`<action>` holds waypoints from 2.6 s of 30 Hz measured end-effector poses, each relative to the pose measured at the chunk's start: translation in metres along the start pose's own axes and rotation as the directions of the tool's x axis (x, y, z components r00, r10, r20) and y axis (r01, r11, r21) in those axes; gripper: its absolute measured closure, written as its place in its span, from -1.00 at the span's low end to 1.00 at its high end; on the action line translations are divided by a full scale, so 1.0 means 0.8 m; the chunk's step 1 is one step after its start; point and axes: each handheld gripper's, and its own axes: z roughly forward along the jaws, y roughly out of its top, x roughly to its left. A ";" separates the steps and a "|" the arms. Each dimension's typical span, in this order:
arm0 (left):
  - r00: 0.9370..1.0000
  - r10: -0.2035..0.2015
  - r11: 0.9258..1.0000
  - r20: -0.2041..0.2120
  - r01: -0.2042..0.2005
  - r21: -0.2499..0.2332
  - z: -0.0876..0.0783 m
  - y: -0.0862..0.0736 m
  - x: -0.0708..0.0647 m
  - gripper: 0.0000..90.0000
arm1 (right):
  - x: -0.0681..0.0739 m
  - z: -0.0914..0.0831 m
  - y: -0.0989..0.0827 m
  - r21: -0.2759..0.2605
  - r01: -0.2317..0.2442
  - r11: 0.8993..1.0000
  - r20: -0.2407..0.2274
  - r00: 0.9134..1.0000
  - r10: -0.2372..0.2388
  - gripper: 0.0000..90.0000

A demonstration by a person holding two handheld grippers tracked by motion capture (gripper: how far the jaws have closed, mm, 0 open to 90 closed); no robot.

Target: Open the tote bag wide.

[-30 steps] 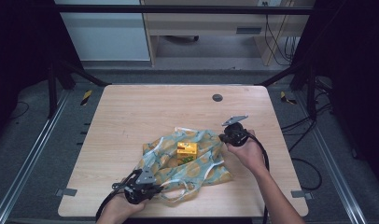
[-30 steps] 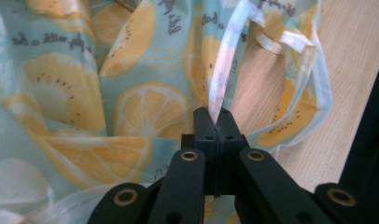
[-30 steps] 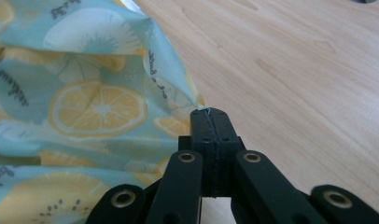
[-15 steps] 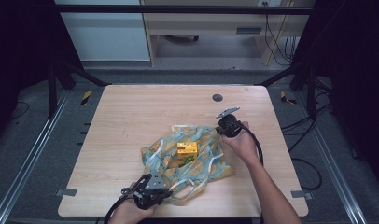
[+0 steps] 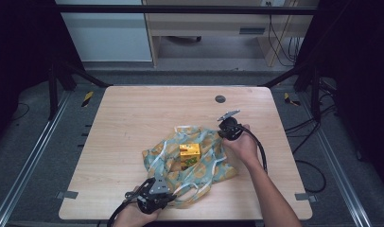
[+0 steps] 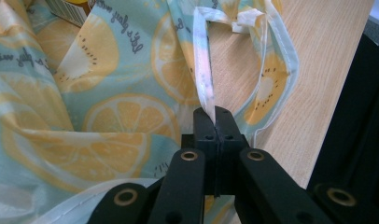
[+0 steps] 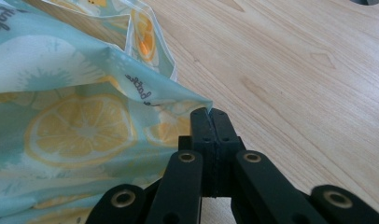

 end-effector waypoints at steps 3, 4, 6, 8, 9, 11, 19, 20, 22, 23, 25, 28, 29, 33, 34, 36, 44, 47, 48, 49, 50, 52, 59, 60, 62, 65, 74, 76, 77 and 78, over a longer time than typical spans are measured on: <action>1.000 -0.003 1.000 -0.010 0.002 -0.025 -0.004 0.000 0.000 0.86 | 0.000 -0.006 0.002 -0.027 0.004 1.000 -0.008 1.000 -0.004 1.00; 1.000 0.000 0.999 -0.022 0.000 -0.037 -0.007 0.000 0.001 0.72 | 0.001 -0.011 0.004 -0.041 0.001 0.999 -0.009 1.000 -0.001 0.90; 0.999 -0.004 0.999 -0.035 0.003 -0.053 -0.012 0.000 0.002 0.51 | 0.003 -0.021 0.007 -0.079 0.005 0.997 -0.006 1.000 -0.005 0.75; 0.999 -0.017 0.997 -0.035 0.014 -0.079 -0.018 0.001 0.002 0.32 | 0.005 -0.034 0.010 -0.118 0.020 0.993 -0.003 1.000 -0.021 0.66; 0.999 -0.018 0.996 -0.035 0.014 -0.093 -0.023 0.002 0.002 0.29 | 0.008 -0.047 0.013 -0.147 0.023 0.989 0.005 1.000 -0.023 0.55; 1.000 -0.021 0.993 -0.023 0.019 -0.120 -0.030 0.004 0.002 0.25 | 0.008 -0.052 0.014 -0.156 0.024 0.987 0.007 1.000 -0.023 0.54; 0.997 -0.029 0.980 -0.068 0.015 -0.198 -0.061 0.018 0.010 0.04 | 0.012 -0.090 0.014 -0.230 0.008 0.973 0.002 1.000 -0.008 0.43; 0.996 -0.031 0.979 -0.084 0.013 -0.204 -0.065 0.020 0.012 0.04 | 0.012 -0.090 0.014 -0.230 0.008 0.973 0.002 1.000 -0.008 0.43; 0.995 -0.030 0.977 -0.094 0.010 -0.211 -0.071 0.024 0.016 0.04 | 0.014 -0.097 0.013 -0.238 0.000 0.971 -0.004 1.000 -0.001 0.45; 0.994 -0.031 0.977 -0.102 0.009 -0.213 -0.073 0.026 0.018 0.04 | 0.014 -0.100 0.013 -0.245 0.003 0.969 -0.006 1.000 -0.004 0.46; 0.992 -0.032 0.977 -0.118 0.005 -0.215 -0.078 0.031 0.025 0.04 | 0.016 -0.106 0.013 -0.252 0.004 0.968 -0.007 1.000 -0.006 0.48; 0.988 -0.020 0.976 -0.151 -0.013 -0.217 -0.086 0.038 0.034 0.08 | 0.020 -0.115 0.012 -0.266 0.000 0.964 -0.025 1.000 -0.007 0.56; 0.988 -0.019 0.975 -0.156 -0.017 -0.223 -0.089 0.041 0.038 0.09 | 0.021 -0.118 0.012 -0.268 0.001 0.963 -0.031 0.999 -0.010 0.59; 0.984 -0.009 0.974 -0.180 -0.032 -0.224 -0.096 0.056 0.052 0.37 | 0.033 -0.134 0.011 -0.286 0.005 0.958 -0.060 0.998 -0.023 0.81; 0.983 -0.009 0.974 -0.183 -0.032 -0.224 -0.096 0.060 0.055 0.37 | 0.033 -0.134 0.011 -0.286 0.005 0.958 -0.060 0.998 -0.023 0.81; 0.981 -0.007 0.976 -0.193 -0.035 -0.216 -0.097 0.067 0.061 0.57 | 0.040 -0.139 0.010 -0.295 0.013 0.956 -0.064 0.997 -0.033 0.89; 0.979 -0.011 0.977 -0.205 -0.033 -0.209 -0.089 0.088 0.080 0.98 | 0.060 -0.143 -0.001 -0.304 0.024 0.952 -0.086 0.995 -0.052 1.00; 0.979 -0.013 0.980 -0.205 -0.029 -0.198 -0.080 0.091 0.085 1.00 | 0.065 -0.139 -0.008 -0.296 0.023 0.955 -0.091 0.994 -0.053 1.00; 0.978 -0.015 0.980 -0.206 -0.026 -0.195 -0.076 0.091 0.086 1.00 | 0.066 -0.137 -0.011 -0.296 0.022 0.955 -0.093 0.994 -0.052 1.00; 0.979 -0.020 0.981 -0.203 -0.020 -0.195 -0.073 0.091 0.088 1.00 | 0.068 -0.136 -0.014 -0.293 0.021 0.956 -0.095 0.994 -0.051 1.00; 0.980 -0.022 0.981 -0.199 -0.017 -0.192 -0.069 0.090 0.089 1.00 | 0.069 -0.134 -0.017 -0.289 0.023 0.957 -0.095 0.994 -0.052 1.00; 0.982 -0.025 0.982 -0.189 -0.011 -0.189 -0.062 0.089 0.090 1.00 | 0.072 -0.130 -0.021 -0.279 0.029 0.960 -0.091 0.994 -0.056 1.00; 0.987 -0.020 0.988 -0.157 -0.004 -0.152 -0.041 0.083 0.086 1.00 | 0.080 -0.116 -0.032 -0.252 0.039 0.967 -0.103 0.992 -0.067 1.00; 0.988 -0.021 0.989 -0.152 -0.002 -0.151 -0.039 0.082 0.085 1.00 | 0.082 -0.115 -0.032 -0.251 0.047 0.967 -0.101 0.992 -0.074 1.00; 0.990 -0.016 0.989 -0.138 -0.004 -0.146 -0.035 0.080 0.081 1.00 | 0.087 -0.112 -0.034 -0.246 0.058 0.967 -0.102 0.991 -0.085 1.00; 0.992 -0.003 0.991 -0.128 -0.015 -0.135 -0.030 0.078 0.074 1.00 | 0.090 -0.112 -0.035 -0.244 0.066 0.968 -0.101 0.991 -0.093 1.00; 0.989 0.027 0.998 -0.144 -0.036 -0.059 0.001 0.073 0.076 1.00 | 0.098 -0.101 -0.046 -0.212 0.100 0.972 -0.080 0.990 -0.119 1.00; 0.984 0.038 0.998 -0.174 -0.044 -0.032 0.008 0.071 0.081 1.00 | 0.097 -0.097 -0.051 -0.202 0.098 0.974 -0.076 0.990 -0.116 1.00; 0.983 0.033 0.999 -0.182 -0.038 -0.027 0.010 0.071 0.084 1.00 | 0.096 -0.095 -0.053 -0.197 0.101 0.975 -0.072 0.991 -0.117 1.00; 0.981 0.022 0.999 -0.191 -0.028 -0.027 0.011 0.070 0.088 1.00 | 0.096 -0.093 -0.056 -0.190 0.099 0.977 -0.070 0.991 -0.115 1.00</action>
